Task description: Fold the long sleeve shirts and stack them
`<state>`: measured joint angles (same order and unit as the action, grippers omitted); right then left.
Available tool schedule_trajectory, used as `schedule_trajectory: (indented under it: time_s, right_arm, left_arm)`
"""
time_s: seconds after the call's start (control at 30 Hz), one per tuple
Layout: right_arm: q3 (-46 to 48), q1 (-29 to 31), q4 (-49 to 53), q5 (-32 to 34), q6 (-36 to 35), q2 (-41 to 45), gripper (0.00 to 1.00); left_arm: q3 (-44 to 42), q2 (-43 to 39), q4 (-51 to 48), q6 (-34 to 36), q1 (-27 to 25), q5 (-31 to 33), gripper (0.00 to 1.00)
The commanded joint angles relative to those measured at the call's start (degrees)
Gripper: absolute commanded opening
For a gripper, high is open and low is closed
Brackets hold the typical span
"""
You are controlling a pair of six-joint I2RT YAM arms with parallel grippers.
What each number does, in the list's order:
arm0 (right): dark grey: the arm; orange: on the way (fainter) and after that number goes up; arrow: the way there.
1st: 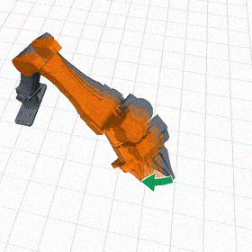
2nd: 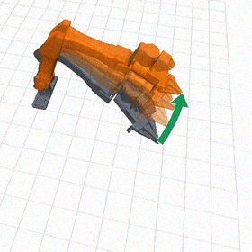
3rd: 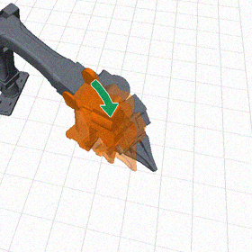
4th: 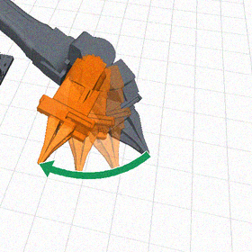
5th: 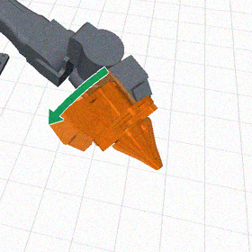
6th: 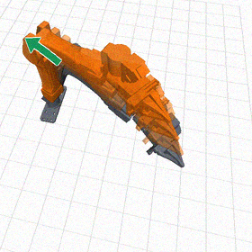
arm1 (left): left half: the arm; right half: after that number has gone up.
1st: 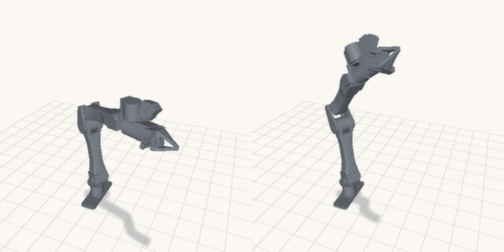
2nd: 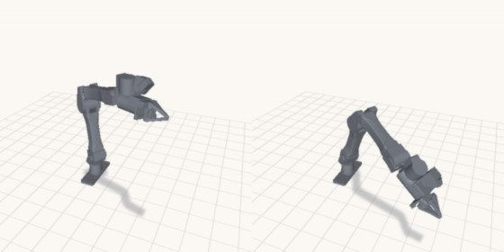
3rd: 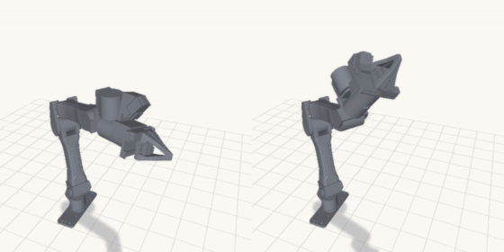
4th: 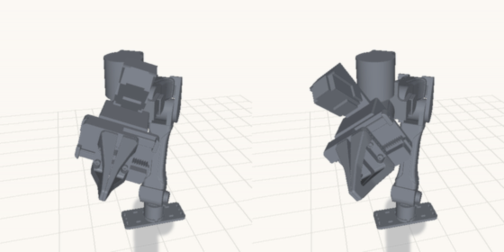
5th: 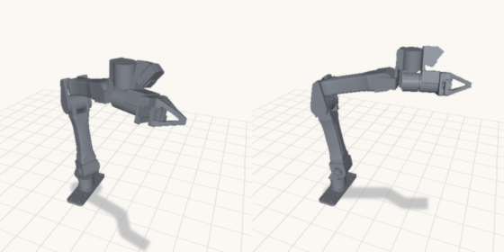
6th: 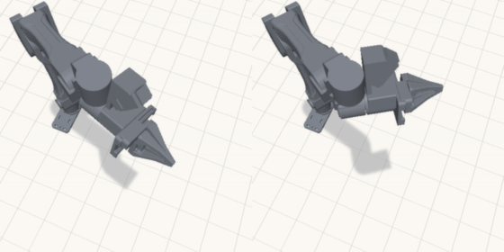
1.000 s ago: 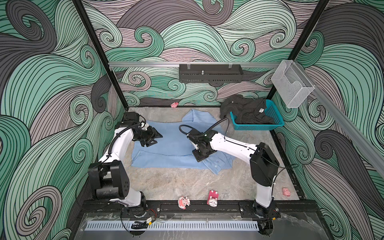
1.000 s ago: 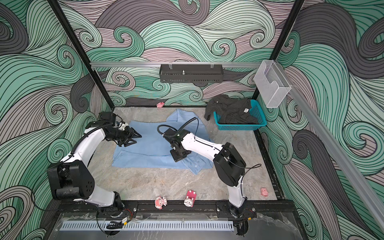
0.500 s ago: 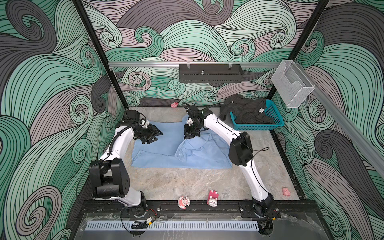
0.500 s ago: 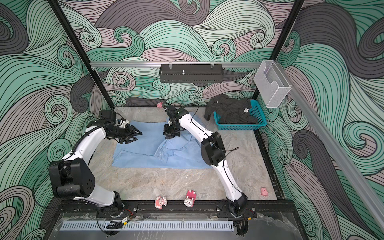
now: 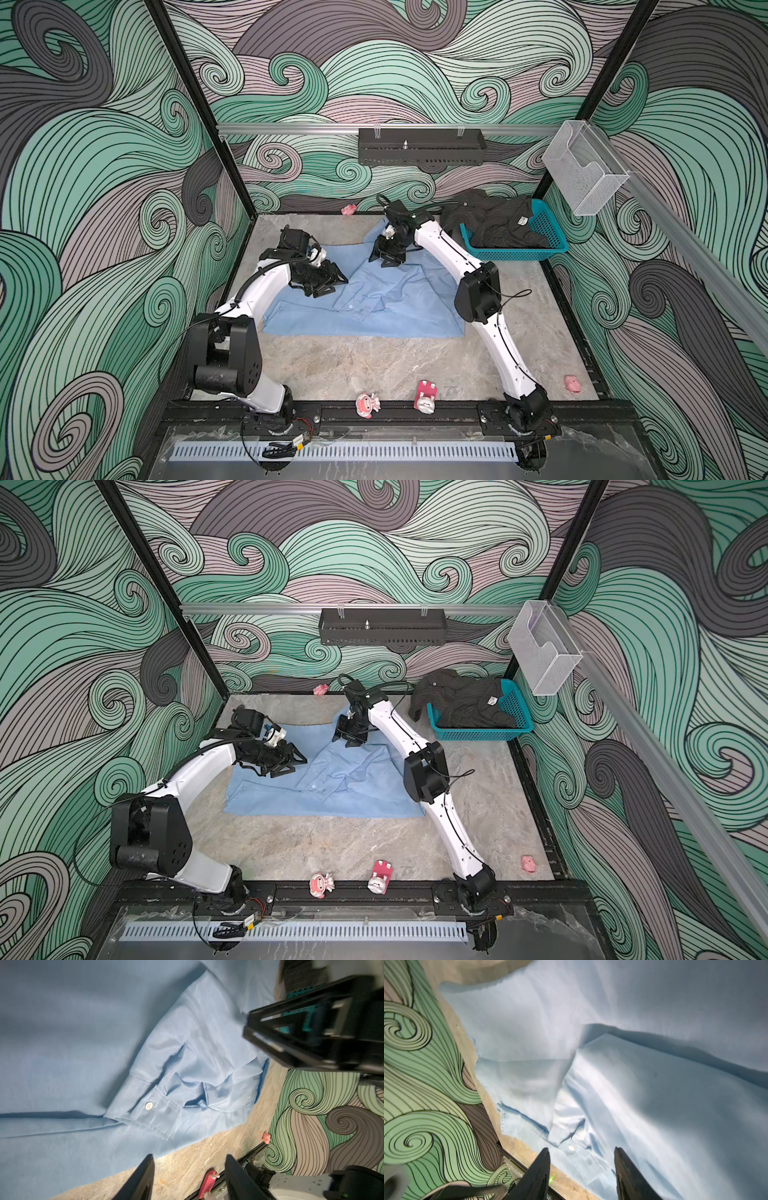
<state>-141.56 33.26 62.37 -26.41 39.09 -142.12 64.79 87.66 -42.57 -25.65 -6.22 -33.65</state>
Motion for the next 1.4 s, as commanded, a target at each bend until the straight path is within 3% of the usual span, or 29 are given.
schedule_trajectory:
  time_s: [0.0, 0.3, 0.57, 0.67, 1.13, 1.23, 1.37]
  right_arm:
    - [4.89, 0.33, 0.81, 2.98, -3.78, 10.11, 0.53]
    - [32.23, 0.48, -6.68, 7.10, -5.97, 29.73, 0.54]
    - [46.66, -1.84, -9.37, 8.14, -7.45, 38.57, 0.54]
    - [50.24, -3.24, -10.25, 7.54, -7.71, 41.10, 0.54]
    - [59.50, -6.88, -12.88, 5.54, -8.75, 45.69, 0.54]
    - [60.75, -7.40, -12.82, 5.58, -9.15, 46.15, 0.54]
    - [62.89, -8.02, -12.84, 5.39, -9.44, 47.22, 0.54]
  left_arm:
    - [-2.64, 0.29, -0.67, 0.31, -1.71, 4.02, 0.58]
    - [-11.38, 0.49, 8.22, -16.02, -8.45, 8.28, 0.58]
    - [-18.12, -0.36, 21.42, -36.90, -15.78, 12.90, 0.55]
    - [-19.76, 0.51, 24.72, -41.39, -16.65, 14.59, 0.55]
    - [-18.27, 5.59, 31.56, -45.81, -17.07, 16.36, 0.49]
    - [-18.09, 5.77, 32.04, -45.89, -17.07, 16.71, 0.39]
    - [-17.10, 4.32, 31.03, -45.49, -16.99, 18.10, 0.16]
